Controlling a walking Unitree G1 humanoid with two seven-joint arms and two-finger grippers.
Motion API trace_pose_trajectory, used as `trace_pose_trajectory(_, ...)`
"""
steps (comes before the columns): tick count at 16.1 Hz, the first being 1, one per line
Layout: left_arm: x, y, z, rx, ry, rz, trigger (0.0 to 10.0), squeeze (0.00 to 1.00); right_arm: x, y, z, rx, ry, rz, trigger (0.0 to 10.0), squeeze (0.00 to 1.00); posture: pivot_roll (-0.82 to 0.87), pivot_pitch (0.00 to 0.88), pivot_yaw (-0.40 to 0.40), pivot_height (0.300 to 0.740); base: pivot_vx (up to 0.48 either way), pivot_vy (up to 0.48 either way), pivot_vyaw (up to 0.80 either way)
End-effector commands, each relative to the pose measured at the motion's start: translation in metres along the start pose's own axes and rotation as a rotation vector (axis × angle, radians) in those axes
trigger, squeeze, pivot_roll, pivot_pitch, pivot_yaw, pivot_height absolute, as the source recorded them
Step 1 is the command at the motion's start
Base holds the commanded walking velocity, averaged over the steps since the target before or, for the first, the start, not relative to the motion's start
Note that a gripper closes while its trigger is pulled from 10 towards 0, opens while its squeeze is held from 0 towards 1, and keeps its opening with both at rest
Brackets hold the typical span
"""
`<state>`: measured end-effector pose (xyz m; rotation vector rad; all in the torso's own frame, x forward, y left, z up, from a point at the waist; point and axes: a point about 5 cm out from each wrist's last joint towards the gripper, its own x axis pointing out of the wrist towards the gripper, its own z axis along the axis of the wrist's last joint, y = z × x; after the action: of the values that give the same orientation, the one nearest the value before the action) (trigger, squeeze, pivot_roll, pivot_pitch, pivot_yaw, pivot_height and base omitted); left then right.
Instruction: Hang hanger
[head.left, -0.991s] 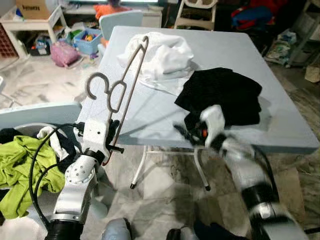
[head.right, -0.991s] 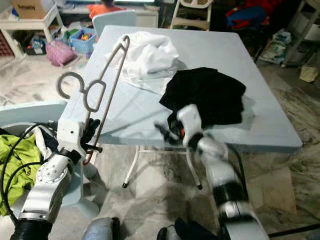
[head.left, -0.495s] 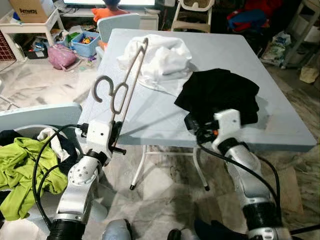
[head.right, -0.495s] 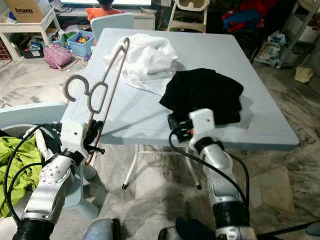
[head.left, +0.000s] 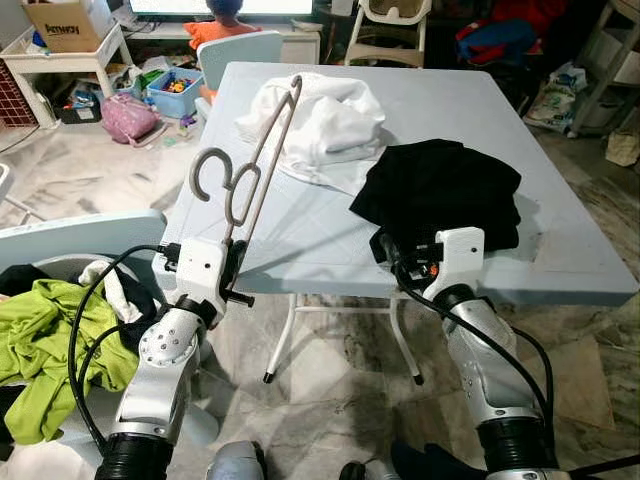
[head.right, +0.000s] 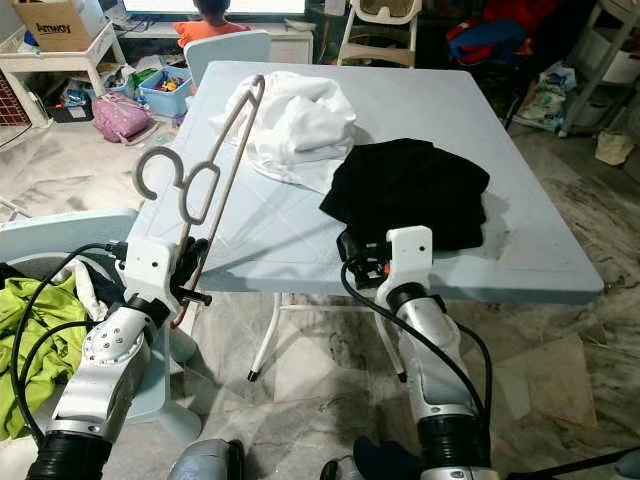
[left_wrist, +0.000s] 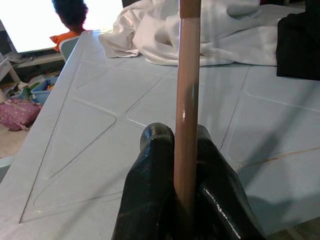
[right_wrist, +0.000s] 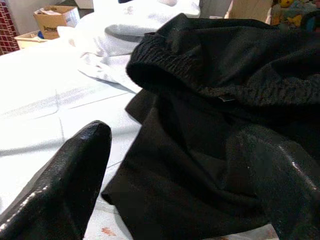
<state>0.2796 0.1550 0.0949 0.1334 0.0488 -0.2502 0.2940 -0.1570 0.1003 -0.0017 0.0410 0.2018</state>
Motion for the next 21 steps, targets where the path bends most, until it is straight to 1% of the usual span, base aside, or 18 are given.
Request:
trace_pose_trajectory(1,0.0008,-0.0024,-0.0022,0.003,0.012,-0.017,10.0,0.0,0.0011,-0.0031,0.0056,-0.01,-0.012,-0.016,10.0,0.0,-0.01,0.003,-0.023,0.74,0.0,0.0,0.0)
trace_pose_trajectory(3,-0.0003,-0.003,-0.0036,0.004,0.018,-0.02,10.0,0.0,0.0009,-0.0027,0.0041,0.001,0.009,-0.035,10.0,0.0,-0.01,0.003,-0.023,0.74,0.0,0.0,0.0)
trace_pose_trajectory(5,-0.0003,-0.0021,-0.0045,0.005,0.022,-0.018,10.0,0.0,0.0007,-0.001,0.0032,0.01,0.021,-0.031,10.0,0.0,-0.01,0.003,-0.023,0.74,-0.257,0.0,0.0)
trace_pose_trajectory(15,0.0004,-0.0034,-0.0045,0.004,0.022,-0.026,10.0,0.0,0.0023,-0.0009,0.0027,0.02,0.041,-0.03,10.0,0.0,-0.01,0.003,-0.028,0.74,-0.426,0.0,0.0)
trace_pose_trajectory(17,0.0008,-0.0024,-0.0044,0.002,0.019,-0.028,10.0,0.0,0.0037,-0.0004,0.0027,0.022,0.044,-0.033,10.0,0.0,-0.01,0.002,-0.029,0.74,-0.339,0.0,0.0)
trace_pose_trajectory(18,0.001,-0.0025,-0.0043,0.001,0.018,-0.03,10.0,0.0,0.0041,-0.0005,0.0026,0.022,0.047,-0.032,10.0,0.0,-0.01,0.001,-0.029,0.74,0.0,0.0,0.0)
trace_pose_trajectory(20,0.0008,-0.0028,-0.0047,-0.007,0.019,-0.027,10.0,0.0,0.0061,0.0035,0.0025,-0.024,0.061,0.004,10.0,0.0,-0.01,0.001,-0.029,0.74,0.0,0.0,0.0)
trace_pose_trajectory(21,0.0011,-0.0028,-0.0049,-0.009,0.019,-0.027,10.0,0.0,0.0068,0.0033,0.003,-0.046,0.055,-0.003,10.0,0.0,-0.01,0.001,-0.029,0.74,0.0,0.0,0.0)
